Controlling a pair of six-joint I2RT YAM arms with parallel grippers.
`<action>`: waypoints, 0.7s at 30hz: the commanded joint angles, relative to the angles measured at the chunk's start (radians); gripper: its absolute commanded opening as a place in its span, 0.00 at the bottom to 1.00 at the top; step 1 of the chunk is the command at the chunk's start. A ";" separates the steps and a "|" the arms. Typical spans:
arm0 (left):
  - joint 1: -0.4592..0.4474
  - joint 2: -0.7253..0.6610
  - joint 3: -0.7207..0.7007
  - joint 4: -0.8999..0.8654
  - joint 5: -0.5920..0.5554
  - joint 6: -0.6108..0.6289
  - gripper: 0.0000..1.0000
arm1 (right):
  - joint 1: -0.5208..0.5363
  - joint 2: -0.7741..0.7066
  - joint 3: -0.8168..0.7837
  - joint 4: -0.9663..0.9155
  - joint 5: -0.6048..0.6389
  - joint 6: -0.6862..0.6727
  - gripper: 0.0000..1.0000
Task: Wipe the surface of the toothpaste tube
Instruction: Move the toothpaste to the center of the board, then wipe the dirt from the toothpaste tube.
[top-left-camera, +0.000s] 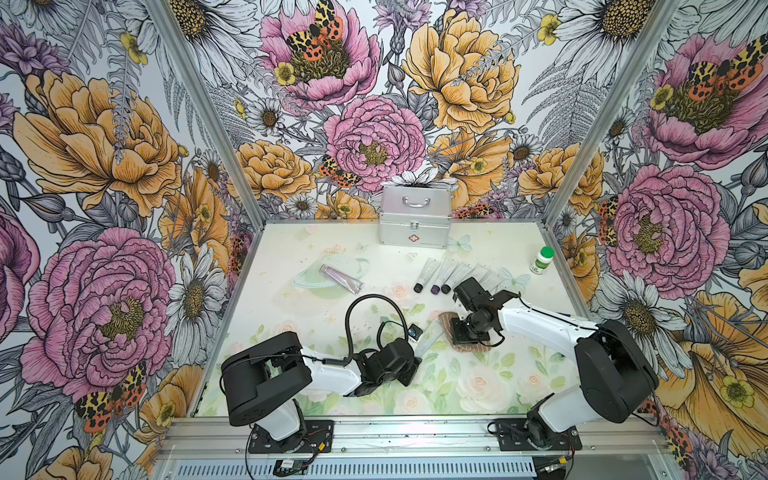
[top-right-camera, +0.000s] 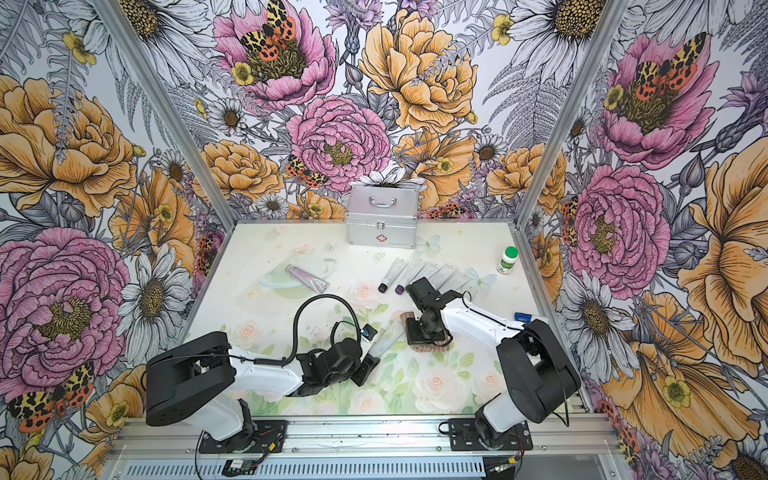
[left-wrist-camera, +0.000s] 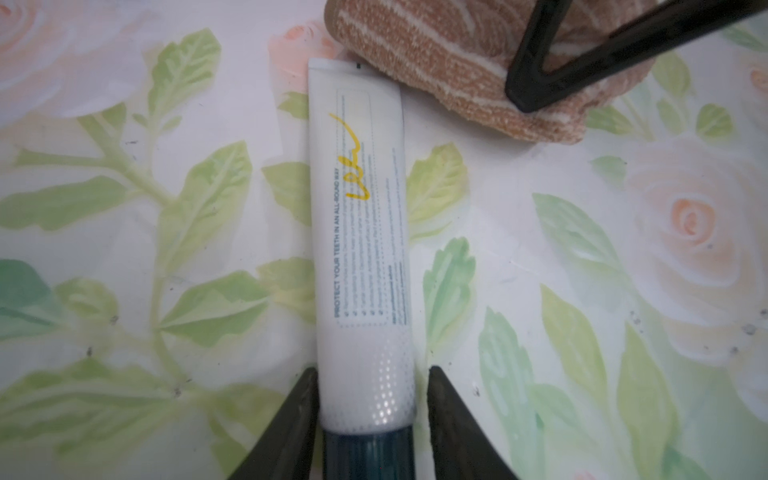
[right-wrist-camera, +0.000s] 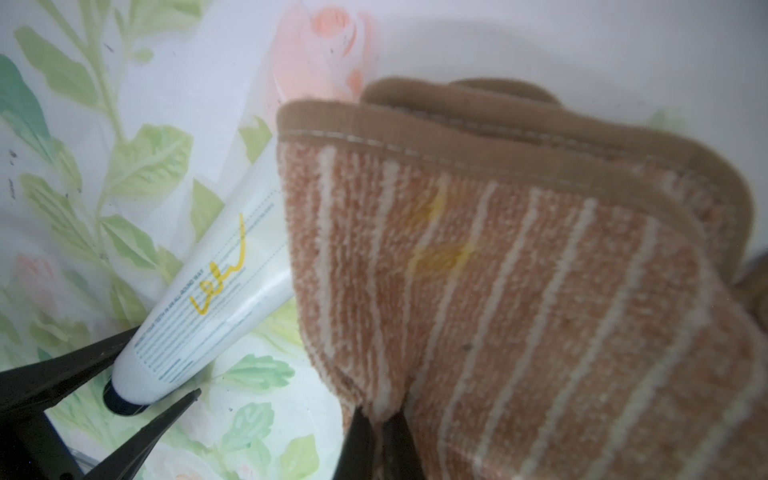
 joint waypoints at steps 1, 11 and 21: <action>0.004 0.004 -0.013 -0.006 0.034 0.002 0.38 | -0.007 0.002 0.039 -0.018 -0.002 -0.017 0.00; -0.009 -0.028 -0.043 0.000 0.045 -0.020 0.34 | -0.005 -0.010 0.149 -0.056 -0.081 -0.014 0.00; -0.050 0.021 -0.021 0.000 0.045 -0.024 0.32 | 0.048 0.063 0.184 -0.031 -0.147 0.000 0.00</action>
